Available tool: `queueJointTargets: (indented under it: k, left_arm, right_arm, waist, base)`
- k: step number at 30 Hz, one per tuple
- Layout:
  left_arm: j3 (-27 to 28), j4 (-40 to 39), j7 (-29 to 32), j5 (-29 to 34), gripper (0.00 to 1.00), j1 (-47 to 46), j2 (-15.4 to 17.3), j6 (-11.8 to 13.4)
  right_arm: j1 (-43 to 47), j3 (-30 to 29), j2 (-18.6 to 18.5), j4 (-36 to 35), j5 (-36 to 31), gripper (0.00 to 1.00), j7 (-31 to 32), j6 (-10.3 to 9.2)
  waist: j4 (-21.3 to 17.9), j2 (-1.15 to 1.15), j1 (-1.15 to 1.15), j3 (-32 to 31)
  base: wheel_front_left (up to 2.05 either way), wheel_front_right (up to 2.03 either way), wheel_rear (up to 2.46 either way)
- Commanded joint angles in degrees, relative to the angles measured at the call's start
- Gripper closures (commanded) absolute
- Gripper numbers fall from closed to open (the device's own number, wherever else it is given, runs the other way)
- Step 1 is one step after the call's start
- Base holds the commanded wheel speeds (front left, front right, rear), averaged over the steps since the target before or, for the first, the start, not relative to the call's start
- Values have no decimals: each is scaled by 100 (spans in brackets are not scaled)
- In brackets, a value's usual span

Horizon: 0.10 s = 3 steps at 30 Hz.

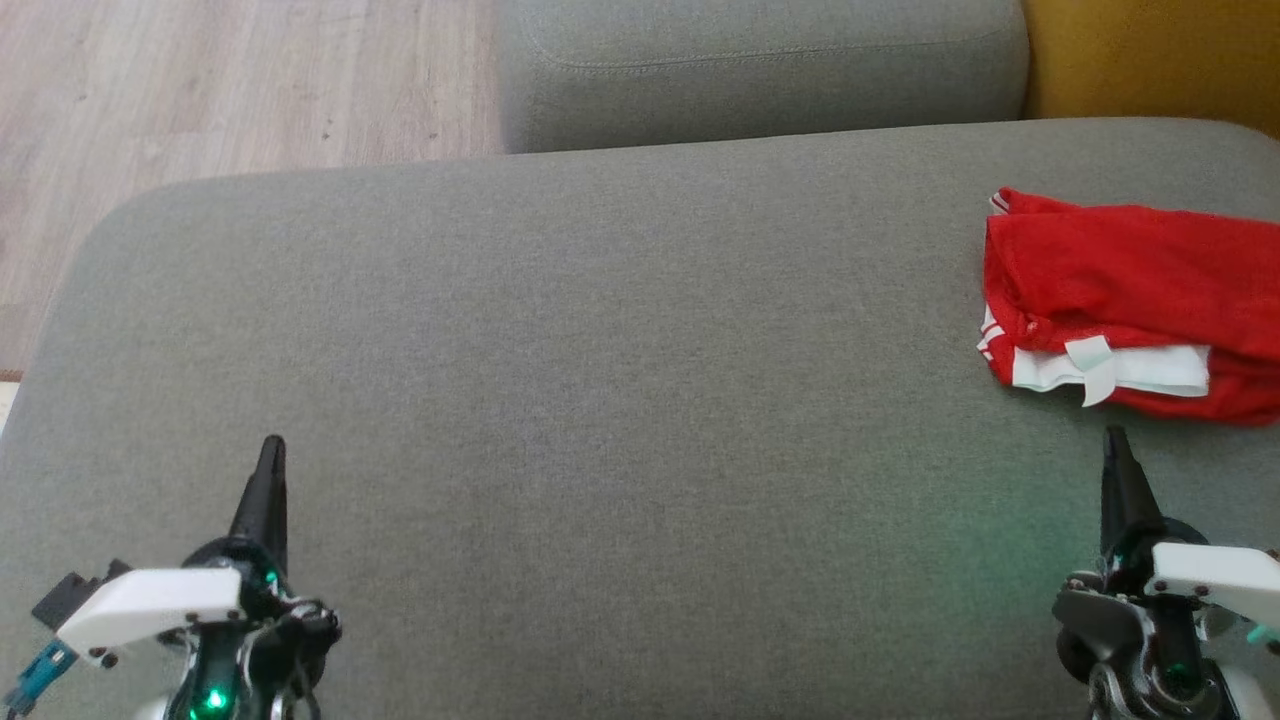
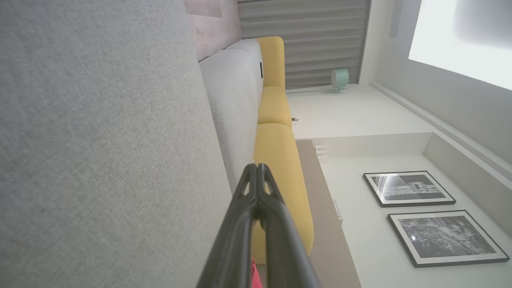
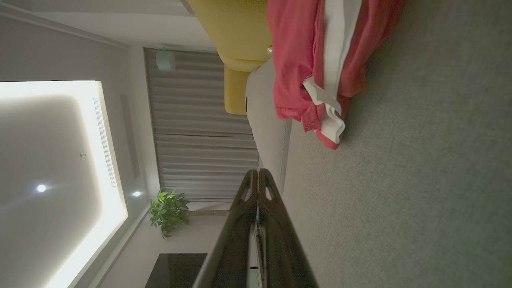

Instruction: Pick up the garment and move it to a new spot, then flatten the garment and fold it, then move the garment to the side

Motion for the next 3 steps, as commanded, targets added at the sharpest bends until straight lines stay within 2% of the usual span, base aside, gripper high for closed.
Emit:
queueJointTargets:
  k: [1, 3]
  left_arm:
    - [253, -154, 59, -149, 100, -319, 39, -43]
    - [275, -145, 93, -269, 100, -330, 39, -50]
  right_arm:
    - [-303, 90, -100, -235, 169, 100, 59, -5]
    - [-306, 73, -100, -239, 293, 100, 94, -5]
  waist:
    - [0, 0, 0, -1]
    - [0, 0, 0, -3]
  base:
    - [0, 0, 0]
    - [0, 0, 0]
